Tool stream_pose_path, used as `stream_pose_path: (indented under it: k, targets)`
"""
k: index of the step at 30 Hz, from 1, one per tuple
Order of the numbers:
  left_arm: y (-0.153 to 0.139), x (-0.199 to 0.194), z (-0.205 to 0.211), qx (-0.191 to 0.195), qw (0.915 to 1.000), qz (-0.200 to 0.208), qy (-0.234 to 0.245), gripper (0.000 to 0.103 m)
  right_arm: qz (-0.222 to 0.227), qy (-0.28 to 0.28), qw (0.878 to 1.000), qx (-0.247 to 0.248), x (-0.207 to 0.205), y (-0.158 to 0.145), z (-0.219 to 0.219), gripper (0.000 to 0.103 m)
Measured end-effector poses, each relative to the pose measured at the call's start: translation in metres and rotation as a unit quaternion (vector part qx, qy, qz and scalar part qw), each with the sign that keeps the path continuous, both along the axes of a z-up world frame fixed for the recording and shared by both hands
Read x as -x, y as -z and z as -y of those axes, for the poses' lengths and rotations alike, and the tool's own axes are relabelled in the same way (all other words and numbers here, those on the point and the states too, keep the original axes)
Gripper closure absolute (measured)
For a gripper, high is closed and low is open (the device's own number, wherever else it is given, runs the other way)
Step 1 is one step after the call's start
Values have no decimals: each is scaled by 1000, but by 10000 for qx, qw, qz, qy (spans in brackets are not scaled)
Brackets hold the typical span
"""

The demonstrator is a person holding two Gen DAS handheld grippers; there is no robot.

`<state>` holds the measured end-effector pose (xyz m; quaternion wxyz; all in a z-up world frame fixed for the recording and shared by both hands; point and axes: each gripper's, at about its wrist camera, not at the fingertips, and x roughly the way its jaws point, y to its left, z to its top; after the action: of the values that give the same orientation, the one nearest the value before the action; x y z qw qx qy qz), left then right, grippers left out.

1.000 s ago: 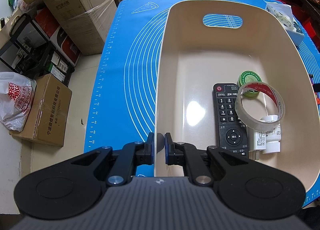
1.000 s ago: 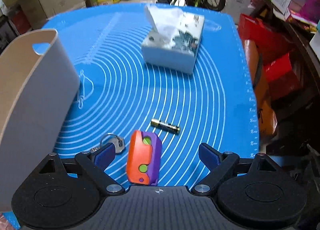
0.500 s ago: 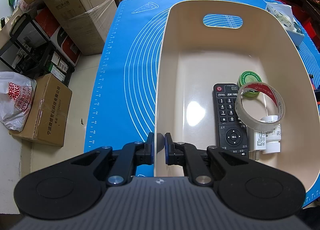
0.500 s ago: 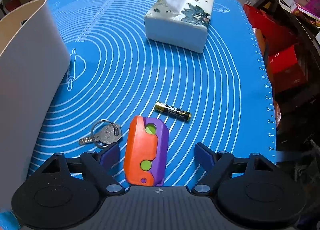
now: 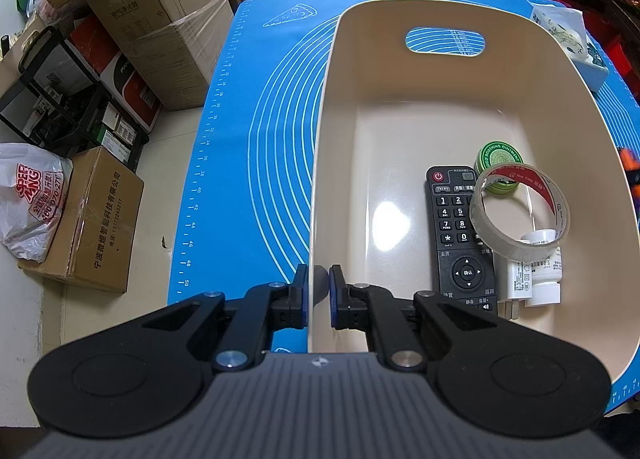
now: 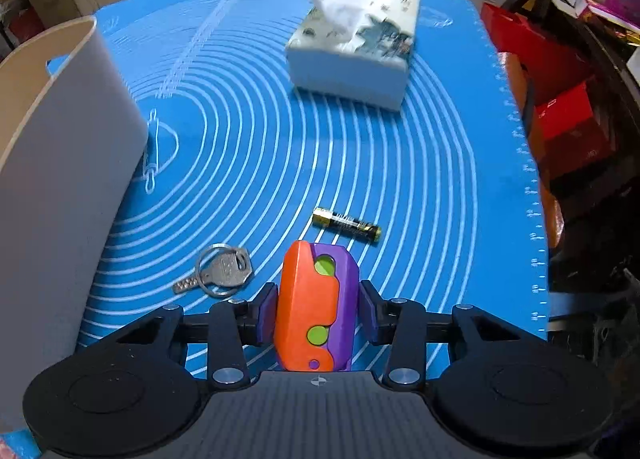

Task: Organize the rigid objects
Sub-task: 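Grasp the orange-purple toy with the right tool, then carry the orange-purple toy into the basket and release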

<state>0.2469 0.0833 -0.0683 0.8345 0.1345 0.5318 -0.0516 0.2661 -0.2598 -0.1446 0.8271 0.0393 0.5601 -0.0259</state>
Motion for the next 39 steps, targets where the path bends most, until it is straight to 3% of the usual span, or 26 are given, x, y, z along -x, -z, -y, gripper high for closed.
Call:
stream_pose_path:
  k: [8, 15, 21, 28, 39]
  targets:
    - [0, 0, 1, 6, 10000, 2, -3, 92, 904, -89, 9958, -109, 2, -66, -7, 54]
    - [0, 0, 1, 17, 10000, 4, -4, 92, 1803, -361, 9816, -511, 11, -123, -38, 54]
    - [1, 0, 2, 9, 10000, -3, 3, 92, 2193, -650, 9711, -675, 14, -149, -72, 54]
    - [1, 0, 3, 1, 10000, 5, 4, 92, 2125, -1352, 9659, -607, 23, -149, -133, 54]
    - [1, 0, 4, 11, 10000, 15, 1, 92, 1549, -2451, 9569, -185, 38, -111, -211, 54]
